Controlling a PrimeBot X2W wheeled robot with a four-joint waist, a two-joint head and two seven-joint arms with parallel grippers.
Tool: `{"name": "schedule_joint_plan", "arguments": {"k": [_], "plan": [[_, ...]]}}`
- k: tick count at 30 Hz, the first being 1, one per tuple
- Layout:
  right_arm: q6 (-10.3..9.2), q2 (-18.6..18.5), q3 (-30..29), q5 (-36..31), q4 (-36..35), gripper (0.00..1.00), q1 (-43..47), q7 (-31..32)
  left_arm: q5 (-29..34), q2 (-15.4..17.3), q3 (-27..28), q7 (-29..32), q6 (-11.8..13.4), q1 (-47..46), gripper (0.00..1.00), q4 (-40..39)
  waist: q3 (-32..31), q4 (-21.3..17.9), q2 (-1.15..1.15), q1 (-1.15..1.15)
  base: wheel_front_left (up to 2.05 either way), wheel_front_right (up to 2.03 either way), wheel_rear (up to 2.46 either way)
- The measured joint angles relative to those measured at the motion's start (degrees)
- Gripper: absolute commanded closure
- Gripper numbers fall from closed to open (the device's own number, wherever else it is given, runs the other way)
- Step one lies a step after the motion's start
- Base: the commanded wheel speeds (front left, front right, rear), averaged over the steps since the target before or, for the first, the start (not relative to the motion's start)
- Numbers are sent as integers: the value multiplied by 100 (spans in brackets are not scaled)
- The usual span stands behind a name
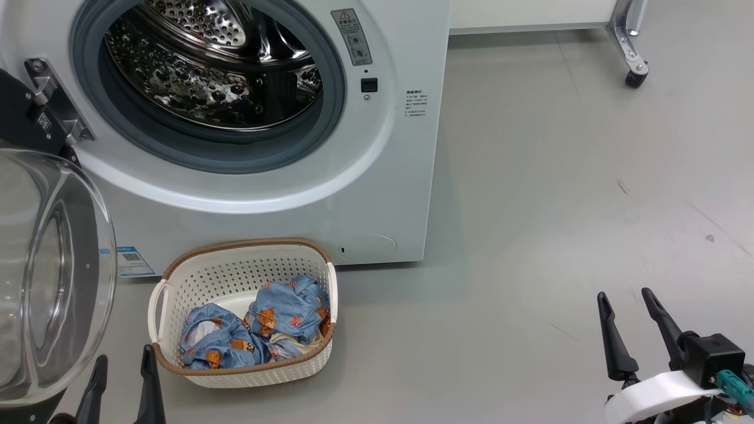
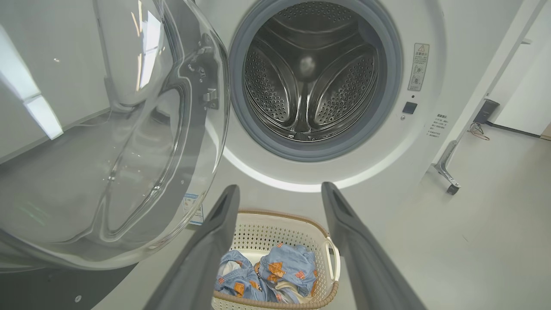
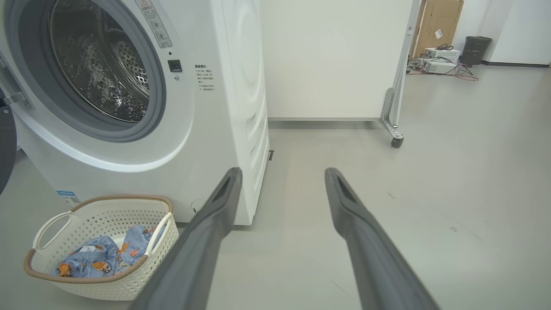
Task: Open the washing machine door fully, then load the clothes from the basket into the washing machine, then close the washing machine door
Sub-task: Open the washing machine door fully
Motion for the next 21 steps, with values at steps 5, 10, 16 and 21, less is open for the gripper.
{"name": "schedule_joint_plan", "arguments": {"k": [5,10,16,21], "plan": [[1,-64,-24,-30,-33,0,1,0,89,-4,30,-54,0,13,0,275,-10,106,0,0,0,0,0],[1,201,88,-296,-302,0,22,0,115,-27,23,-103,1,32,0,458,-85,261,0,0,0,0,0],[1,249,196,-390,-371,0,176,0,199,-46,93,-122,2,151,0,626,-219,445,0,0,0,0,0],[1,277,309,-486,-448,0,254,0,203,-59,241,-153,9,279,0,700,-317,540,0,0,0,0,0]]}}
